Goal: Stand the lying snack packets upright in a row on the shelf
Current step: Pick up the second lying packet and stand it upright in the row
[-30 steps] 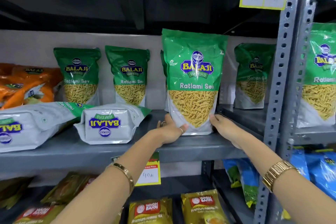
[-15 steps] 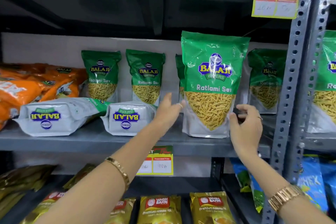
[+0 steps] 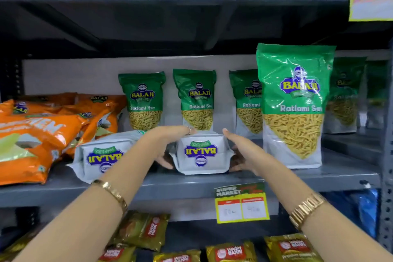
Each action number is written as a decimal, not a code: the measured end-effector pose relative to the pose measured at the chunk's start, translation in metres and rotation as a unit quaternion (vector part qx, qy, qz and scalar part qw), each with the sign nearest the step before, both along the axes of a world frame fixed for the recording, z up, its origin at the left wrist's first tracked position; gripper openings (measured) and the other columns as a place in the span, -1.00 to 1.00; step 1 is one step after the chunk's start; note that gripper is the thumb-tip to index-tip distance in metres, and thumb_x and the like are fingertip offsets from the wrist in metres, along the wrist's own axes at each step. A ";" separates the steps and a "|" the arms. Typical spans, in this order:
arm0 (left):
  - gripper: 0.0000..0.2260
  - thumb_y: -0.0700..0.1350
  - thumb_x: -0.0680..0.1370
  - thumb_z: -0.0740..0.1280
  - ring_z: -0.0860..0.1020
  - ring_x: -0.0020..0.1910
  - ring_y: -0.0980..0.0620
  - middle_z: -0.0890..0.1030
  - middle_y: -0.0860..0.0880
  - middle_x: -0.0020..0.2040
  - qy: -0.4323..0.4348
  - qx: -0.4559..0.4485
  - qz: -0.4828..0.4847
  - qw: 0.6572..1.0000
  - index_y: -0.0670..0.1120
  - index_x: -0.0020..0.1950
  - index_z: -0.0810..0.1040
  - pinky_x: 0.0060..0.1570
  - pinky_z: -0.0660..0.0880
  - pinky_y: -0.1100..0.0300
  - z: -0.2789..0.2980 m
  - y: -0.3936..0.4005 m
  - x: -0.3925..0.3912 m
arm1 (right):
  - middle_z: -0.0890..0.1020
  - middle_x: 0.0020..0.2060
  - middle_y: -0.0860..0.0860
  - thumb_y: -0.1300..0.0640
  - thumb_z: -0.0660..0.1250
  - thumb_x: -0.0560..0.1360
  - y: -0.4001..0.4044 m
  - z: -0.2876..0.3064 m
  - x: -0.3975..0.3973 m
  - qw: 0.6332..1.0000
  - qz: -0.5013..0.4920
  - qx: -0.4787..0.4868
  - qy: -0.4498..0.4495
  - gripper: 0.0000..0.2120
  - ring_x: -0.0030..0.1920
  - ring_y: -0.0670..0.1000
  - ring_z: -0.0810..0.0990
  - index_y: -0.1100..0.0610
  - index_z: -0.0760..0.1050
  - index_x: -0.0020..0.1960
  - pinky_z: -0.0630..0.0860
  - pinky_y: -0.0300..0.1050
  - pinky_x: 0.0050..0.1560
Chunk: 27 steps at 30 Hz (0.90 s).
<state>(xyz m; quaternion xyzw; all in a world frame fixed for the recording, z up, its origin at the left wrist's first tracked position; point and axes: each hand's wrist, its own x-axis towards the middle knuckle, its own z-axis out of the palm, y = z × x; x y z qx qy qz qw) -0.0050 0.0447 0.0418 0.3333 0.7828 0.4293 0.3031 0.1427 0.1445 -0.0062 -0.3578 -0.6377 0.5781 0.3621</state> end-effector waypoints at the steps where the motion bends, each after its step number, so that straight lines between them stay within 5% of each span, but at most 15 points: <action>1: -0.59 0.13 0.34 0.42 0.56 -0.03 -0.15 0.56 -0.13 0.01 -0.045 0.010 -0.012 0.999 -0.13 0.01 0.47 -0.06 0.54 -0.08 -0.005 0.000 -0.005 | 0.57 -0.19 0.05 -0.22 0.31 0.37 0.001 0.001 -0.003 0.999 0.020 -0.030 0.009 -0.58 -0.14 0.09 0.63 0.11 0.48 -0.01 0.57 -0.04 -0.33; 6: -0.69 0.14 0.34 0.40 0.61 -0.06 -0.12 0.62 -0.09 -0.15 -0.086 0.042 -0.047 0.994 -0.09 -0.19 0.48 0.10 0.53 -0.10 -0.022 0.006 -0.016 | 0.55 -0.51 0.09 -0.07 0.44 0.26 0.004 0.005 0.003 0.995 0.035 -0.089 -0.009 -0.63 -0.62 0.02 0.52 0.24 0.47 -0.28 0.51 -0.21 -0.54; 11: -0.81 -0.03 0.41 0.40 0.54 -0.66 0.07 0.56 0.04 -0.65 -0.078 0.136 -0.111 0.981 -0.08 -0.31 0.48 -0.60 0.50 0.29 -0.020 0.006 -0.020 | 0.51 -0.35 0.08 0.05 0.47 0.12 0.002 0.009 0.009 0.998 0.052 -0.036 -0.009 -0.69 -0.42 0.01 0.53 0.15 0.54 -0.20 0.53 -0.20 -0.41; 13: -0.84 -0.12 0.42 0.38 0.55 -0.51 0.03 0.58 0.06 -0.60 -0.086 0.185 -0.111 0.973 -0.10 -0.35 0.57 -0.45 0.49 0.29 -0.019 0.009 -0.023 | 0.55 -0.34 0.08 0.07 0.47 -0.01 0.004 0.015 0.009 0.998 0.062 -0.005 0.003 -0.59 -0.36 0.04 0.50 0.15 0.52 -0.18 0.51 -0.13 -0.25; 15: -0.92 -0.20 0.43 0.35 0.51 -0.37 -0.01 0.59 0.07 -0.58 -0.095 0.215 -0.104 0.967 -0.15 -0.24 0.63 -0.32 0.42 0.20 -0.015 0.013 -0.025 | 0.61 -0.37 0.04 0.13 0.48 0.07 0.008 0.023 0.008 0.996 0.082 0.032 0.001 -0.64 -0.36 0.03 0.52 0.15 0.52 -0.15 0.47 -0.11 -0.21; 18: -0.72 -0.33 0.38 0.40 0.54 -0.50 0.07 0.63 0.03 -0.44 -0.101 0.263 -0.096 0.955 -0.22 0.07 0.49 -0.50 0.47 0.27 -0.012 0.023 -0.030 | 0.69 -0.28 0.02 0.34 0.41 0.30 0.021 0.031 -0.001 0.992 0.092 0.082 0.012 -0.70 -0.36 -0.02 0.64 0.13 0.54 0.00 0.56 -0.11 -0.23; 20: -0.56 -0.41 0.34 0.43 0.56 -0.35 0.09 0.58 -0.01 -0.20 -0.099 0.294 -0.065 0.948 -0.17 0.13 0.37 -0.52 0.53 0.26 -0.013 0.032 -0.031 | 0.68 -0.15 0.05 0.44 0.40 0.28 0.034 0.033 -0.011 0.992 0.078 0.097 0.029 -0.52 -0.25 0.00 0.66 0.16 0.47 0.15 0.60 -0.14 -0.28; 23: -0.46 -0.50 0.30 0.39 0.51 -0.14 0.01 0.44 0.02 -0.15 -0.051 0.306 -0.013 0.951 -0.09 0.07 0.22 -0.52 0.54 0.30 -0.017 0.049 -0.033 | 0.60 -0.07 0.05 0.56 0.37 0.24 0.053 0.028 -0.026 0.991 0.064 0.116 0.017 -0.34 -0.10 0.04 0.60 0.21 0.30 0.27 0.57 -0.20 -0.43; 27: -0.42 -0.50 0.29 0.34 0.45 -0.02 -0.02 0.41 -0.08 0.04 0.063 0.258 0.000 0.964 -0.09 0.11 0.15 -0.35 0.55 0.19 -0.034 0.071 -0.036 | 0.56 -0.01 0.05 0.58 0.37 0.20 0.076 0.018 -0.040 0.984 0.054 0.167 -0.035 -0.23 0.02 0.08 0.55 0.18 0.23 0.32 0.58 -0.03 -0.07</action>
